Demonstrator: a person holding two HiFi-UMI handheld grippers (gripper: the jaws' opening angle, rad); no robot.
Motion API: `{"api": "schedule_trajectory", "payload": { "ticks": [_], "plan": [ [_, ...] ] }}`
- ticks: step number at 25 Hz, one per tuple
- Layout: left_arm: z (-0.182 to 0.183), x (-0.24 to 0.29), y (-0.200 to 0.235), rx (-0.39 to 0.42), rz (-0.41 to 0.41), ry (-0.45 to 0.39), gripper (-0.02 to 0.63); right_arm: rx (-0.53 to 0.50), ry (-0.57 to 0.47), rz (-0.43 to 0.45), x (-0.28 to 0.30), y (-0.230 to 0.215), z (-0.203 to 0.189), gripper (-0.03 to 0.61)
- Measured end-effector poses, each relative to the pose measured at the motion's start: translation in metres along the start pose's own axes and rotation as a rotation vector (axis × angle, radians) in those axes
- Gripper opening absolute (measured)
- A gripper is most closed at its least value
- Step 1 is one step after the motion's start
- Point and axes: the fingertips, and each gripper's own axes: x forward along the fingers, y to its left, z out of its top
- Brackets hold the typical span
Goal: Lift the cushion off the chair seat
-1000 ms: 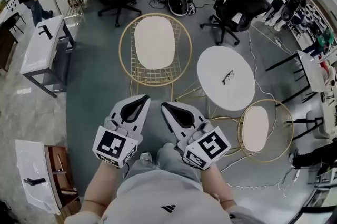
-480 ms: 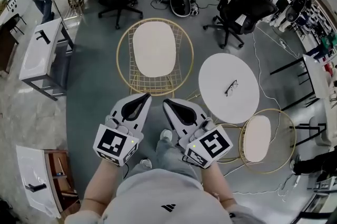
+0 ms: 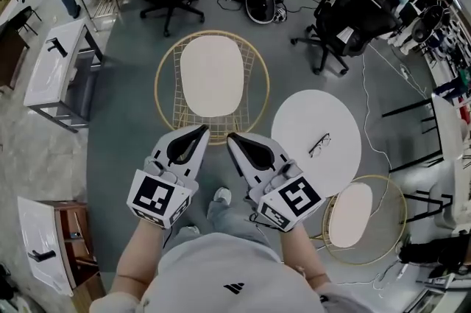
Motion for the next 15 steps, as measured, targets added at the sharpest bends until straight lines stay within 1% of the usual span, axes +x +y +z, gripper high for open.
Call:
{"api": "schedule_trajectory", "payload": {
  "ticks": [8,15],
  "plan": [
    [0.003,0.046,0.003,0.0,0.056,0.01,0.011,0.031,0.005,0.064,0.006,-0.048,-0.001,0.008],
    [-0.004,0.064,0.009,0.004,0.08,0.037,0.011,0.059,0.005,0.095,0.017,-0.067,-0.009,0.008]
  ]
}}
